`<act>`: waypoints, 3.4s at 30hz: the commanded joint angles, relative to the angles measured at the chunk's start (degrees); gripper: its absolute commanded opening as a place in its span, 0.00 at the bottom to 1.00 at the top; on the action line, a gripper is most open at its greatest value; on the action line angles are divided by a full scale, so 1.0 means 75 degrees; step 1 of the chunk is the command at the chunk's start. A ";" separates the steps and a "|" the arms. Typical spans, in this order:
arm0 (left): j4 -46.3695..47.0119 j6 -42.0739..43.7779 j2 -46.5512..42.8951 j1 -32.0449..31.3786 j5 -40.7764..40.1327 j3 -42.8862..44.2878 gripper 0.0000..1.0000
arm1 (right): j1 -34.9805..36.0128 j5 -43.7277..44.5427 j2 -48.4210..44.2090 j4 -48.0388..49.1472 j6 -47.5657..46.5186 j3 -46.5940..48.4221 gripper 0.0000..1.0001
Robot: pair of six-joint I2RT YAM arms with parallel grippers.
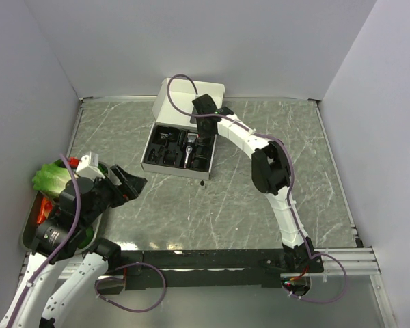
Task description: Sort the hair-cutting tools
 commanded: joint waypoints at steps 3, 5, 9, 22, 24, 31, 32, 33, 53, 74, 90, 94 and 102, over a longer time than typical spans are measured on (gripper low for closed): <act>0.0171 -0.0098 -0.0112 -0.0013 0.0084 -0.0087 0.97 | 0.0019 -0.0018 0.0065 -0.0146 0.0170 -0.0023 0.00; 0.0148 -0.0110 -0.0135 -0.0013 0.0073 -0.0075 0.97 | 0.0019 -0.0007 0.0065 -0.0170 0.0193 -0.0023 0.00; 0.0113 -0.0121 -0.0159 -0.0013 0.0073 -0.0063 0.97 | 0.0019 -0.0030 0.0053 -0.0240 0.0228 0.0035 0.00; -0.0086 -0.0098 -0.0206 -0.0013 -0.0044 0.0148 0.97 | 0.0112 0.0087 -0.1399 0.0508 -0.0170 -0.0198 0.00; -0.0110 -0.0086 -0.0206 -0.0013 -0.0080 0.0183 0.97 | 0.0182 0.0181 -0.1889 0.0650 -0.0240 -0.0572 0.00; 0.0112 -0.0039 0.0051 -0.0013 -0.0220 0.0078 0.97 | 0.0627 0.0450 -0.3555 0.1446 -0.0358 -0.2493 0.27; 0.0194 -0.0039 0.0122 -0.0013 -0.0232 0.0066 0.97 | 0.0675 0.0485 -0.3893 0.1494 -0.0323 -0.2937 0.33; 0.0311 -0.0086 0.0204 -0.0013 -0.0313 0.0089 0.97 | 0.0721 0.0520 -0.4059 0.1506 -0.0299 -0.3150 0.38; 0.3463 -0.1268 0.2736 -0.0550 -0.0090 -0.0917 0.72 | 0.1120 0.0475 -0.8161 0.2525 0.1258 -0.8869 0.57; 0.4719 -0.2114 0.8159 -0.5285 -0.5984 0.0135 0.64 | 0.1601 0.0228 -1.0388 0.2631 0.1974 -1.1320 0.63; 0.5256 -0.2922 1.0751 -0.6024 -0.8118 0.0430 0.62 | 0.1753 0.0122 -1.0856 0.2456 0.1869 -1.1543 0.63; 0.6285 -0.2560 1.1032 -0.6094 -0.8177 0.0242 0.62 | 0.1742 0.0216 -1.1243 0.2222 0.1869 -1.1625 0.64; 0.8443 -0.1388 1.1396 -0.6095 -0.7639 -0.0215 0.61 | 0.1753 0.0591 -1.1877 0.1577 0.1904 -1.1625 0.65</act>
